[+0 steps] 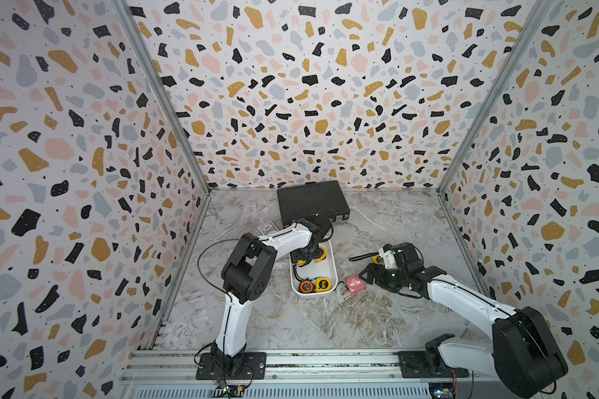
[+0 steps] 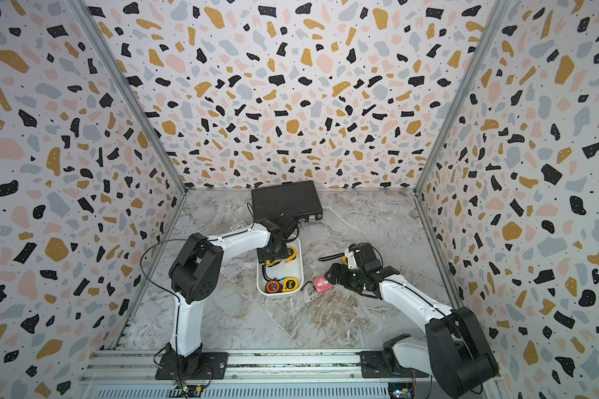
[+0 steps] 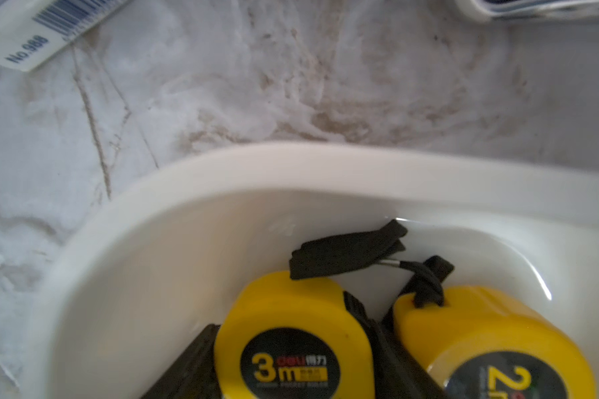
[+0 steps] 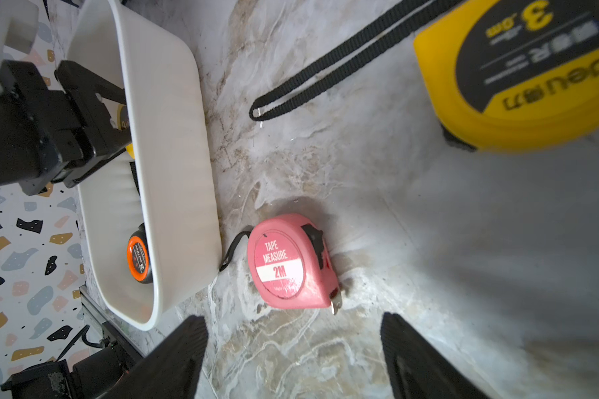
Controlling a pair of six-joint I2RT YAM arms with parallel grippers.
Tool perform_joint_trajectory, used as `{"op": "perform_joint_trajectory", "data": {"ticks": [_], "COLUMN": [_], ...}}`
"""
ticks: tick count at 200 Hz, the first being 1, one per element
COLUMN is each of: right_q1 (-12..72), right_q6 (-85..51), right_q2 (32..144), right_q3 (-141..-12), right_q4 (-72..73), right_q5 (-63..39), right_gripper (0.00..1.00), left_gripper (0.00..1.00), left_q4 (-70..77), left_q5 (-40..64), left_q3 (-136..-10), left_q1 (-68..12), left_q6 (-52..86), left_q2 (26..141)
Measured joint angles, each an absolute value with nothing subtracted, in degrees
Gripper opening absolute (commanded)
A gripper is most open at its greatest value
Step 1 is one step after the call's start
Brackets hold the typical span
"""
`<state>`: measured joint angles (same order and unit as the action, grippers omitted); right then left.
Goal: Take the tape measure out of the storage box
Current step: Pick up the tape measure from the storage box.
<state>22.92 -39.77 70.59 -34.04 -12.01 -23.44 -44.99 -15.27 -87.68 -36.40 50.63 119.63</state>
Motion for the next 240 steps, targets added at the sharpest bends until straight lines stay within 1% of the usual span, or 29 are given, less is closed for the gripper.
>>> {"op": "perform_joint_trajectory", "data": {"ticks": [10,20,31,48,62,71,77,114,190,240], "right_q1": [22.85,22.81,22.76,22.74,22.72,22.72,22.72,22.72,22.74,24.86], "right_q6": [-39.75,-39.72,-39.72,-39.72,-39.72,-39.75,-39.75,-39.83,-40.51,-41.52], "right_q2": [70.59,70.59,70.59,70.59,70.57,70.54,70.52,69.67,65.12,61.65], "right_q3": [-34.04,-34.04,-34.04,-34.04,-34.04,-34.04,-34.04,-34.04,-34.04,-34.04], "right_q4": [-12.01,-12.01,-12.01,-12.03,-12.01,-12.01,-11.99,-11.51,-7.33,-1.61], "right_q5": [-23.55,-23.62,-23.70,-23.77,-23.81,-23.88,-23.99,-24.95,-26.83,-27.20], "right_gripper": [0.84,0.84,0.84,0.84,0.84,0.84,0.84,0.84,0.84,0.85], "left_gripper": [0.65,0.58,0.47,0.26,0.11,0.03,0.00,0.00,0.00,0.00], "left_q4": [-44.99,-44.99,-44.95,-44.95,-44.99,-45.10,-45.25,-48.12,-53.41,-54.52], "left_q5": [-15.25,-15.20,-15.00,-14.81,-14.57,-14.35,-14.17,-13.45,-12.34,-8.64], "left_q3": [-87.99,-88.14,-88.14,-88.18,-88.18,-88.18,-88.18,-88.16,-88.18,-92.49], "left_q1": [-36.40,-36.40,-36.40,-36.40,-36.40,-36.38,-36.38,-36.67,-41.65,-44.56], "left_q6": [50.65,50.70,50.89,51.16,51.42,51.64,51.70,52.36,56.73,62.43], "left_q2": [119.90,120.05,120.05,120.03,119.96,119.87,119.72,116.51,100.42,98.10]}}
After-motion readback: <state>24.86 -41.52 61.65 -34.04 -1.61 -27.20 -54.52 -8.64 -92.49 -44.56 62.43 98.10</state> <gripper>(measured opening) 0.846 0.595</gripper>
